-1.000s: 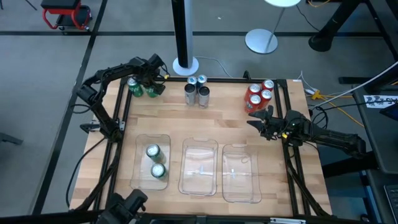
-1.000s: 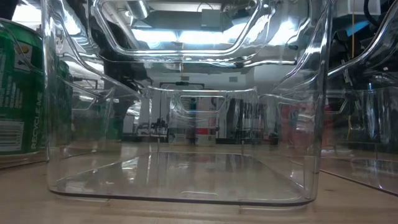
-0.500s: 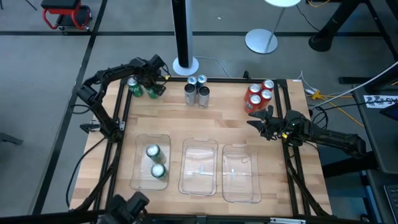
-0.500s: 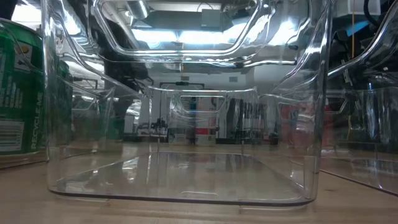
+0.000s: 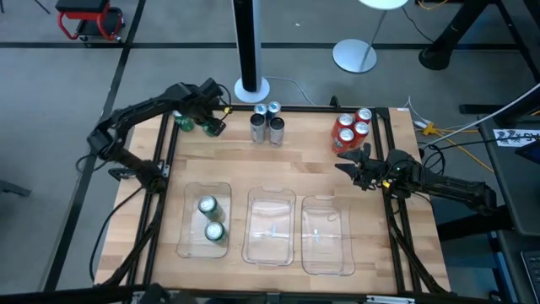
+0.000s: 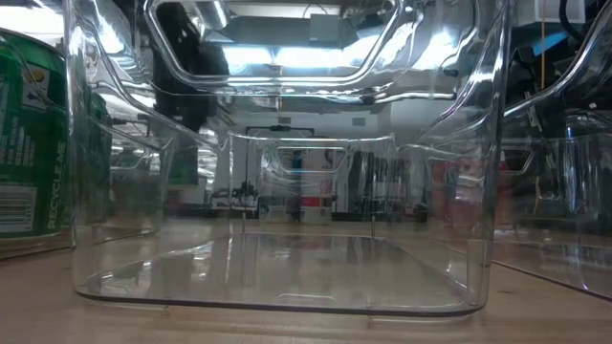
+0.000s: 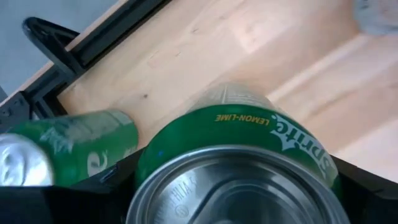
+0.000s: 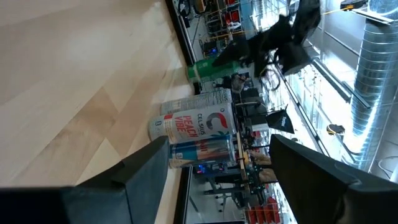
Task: Sort soda cans
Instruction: Put the right green soda can into the left transparent bin
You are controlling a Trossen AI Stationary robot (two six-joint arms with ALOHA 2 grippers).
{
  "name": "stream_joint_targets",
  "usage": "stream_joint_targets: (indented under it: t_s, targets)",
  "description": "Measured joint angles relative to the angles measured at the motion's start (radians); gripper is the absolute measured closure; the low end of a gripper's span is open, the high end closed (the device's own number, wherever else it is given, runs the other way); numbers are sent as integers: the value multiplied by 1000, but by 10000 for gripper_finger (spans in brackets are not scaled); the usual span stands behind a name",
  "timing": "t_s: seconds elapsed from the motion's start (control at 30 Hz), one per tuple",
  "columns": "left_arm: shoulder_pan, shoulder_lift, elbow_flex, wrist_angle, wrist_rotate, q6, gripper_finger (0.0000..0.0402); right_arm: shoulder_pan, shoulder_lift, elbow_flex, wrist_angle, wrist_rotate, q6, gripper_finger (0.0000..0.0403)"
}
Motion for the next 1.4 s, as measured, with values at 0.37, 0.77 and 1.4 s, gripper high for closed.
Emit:
stream_joint_targets:
  t_s: [0.37, 0.77, 1.4]
  targets:
    - [-239, -178, 115, -121, -3, -191, 99, 0, 0, -1, 3, 16, 0, 125]
    - [-613, -179, 265, -243, -2, -419, 99, 0, 0, -1, 4, 16, 0, 125]
    - [-1064, -180, 279, -493, -3, -955, 99, 0, 0, -1, 5, 16, 0, 125]
